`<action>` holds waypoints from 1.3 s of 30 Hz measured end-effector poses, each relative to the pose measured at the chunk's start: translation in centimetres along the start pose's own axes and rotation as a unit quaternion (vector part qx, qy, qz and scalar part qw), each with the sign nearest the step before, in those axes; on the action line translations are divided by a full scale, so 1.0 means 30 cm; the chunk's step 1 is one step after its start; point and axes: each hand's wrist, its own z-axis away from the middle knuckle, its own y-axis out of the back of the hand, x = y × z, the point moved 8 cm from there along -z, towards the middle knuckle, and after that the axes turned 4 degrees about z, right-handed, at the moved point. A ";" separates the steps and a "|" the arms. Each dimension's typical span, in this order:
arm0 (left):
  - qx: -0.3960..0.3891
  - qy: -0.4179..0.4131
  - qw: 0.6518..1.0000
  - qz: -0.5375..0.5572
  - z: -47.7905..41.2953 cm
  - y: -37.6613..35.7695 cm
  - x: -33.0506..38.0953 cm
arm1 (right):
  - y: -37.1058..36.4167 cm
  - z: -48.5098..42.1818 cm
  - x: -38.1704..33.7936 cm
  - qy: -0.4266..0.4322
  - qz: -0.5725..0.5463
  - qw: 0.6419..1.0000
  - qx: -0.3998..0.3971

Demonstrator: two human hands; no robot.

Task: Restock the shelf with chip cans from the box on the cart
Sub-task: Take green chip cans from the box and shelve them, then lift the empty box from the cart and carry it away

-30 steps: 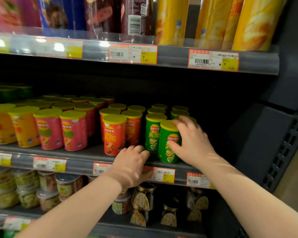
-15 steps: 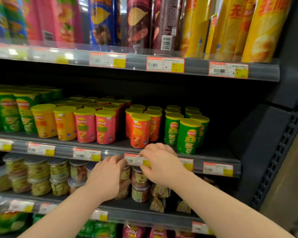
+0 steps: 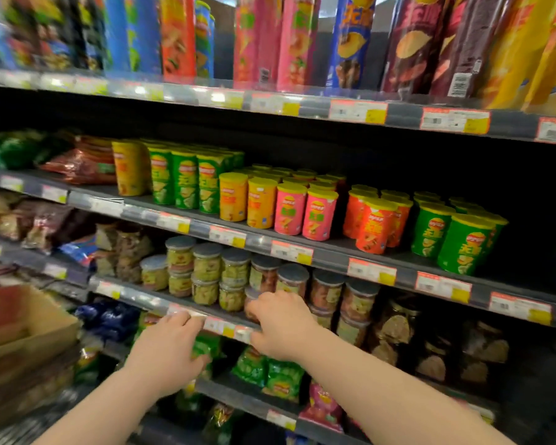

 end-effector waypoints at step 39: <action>-0.037 0.448 0.893 0.005 0.360 -0.052 -1.452 | -0.270 -1.154 -1.170 0.330 -0.026 0.937 -0.112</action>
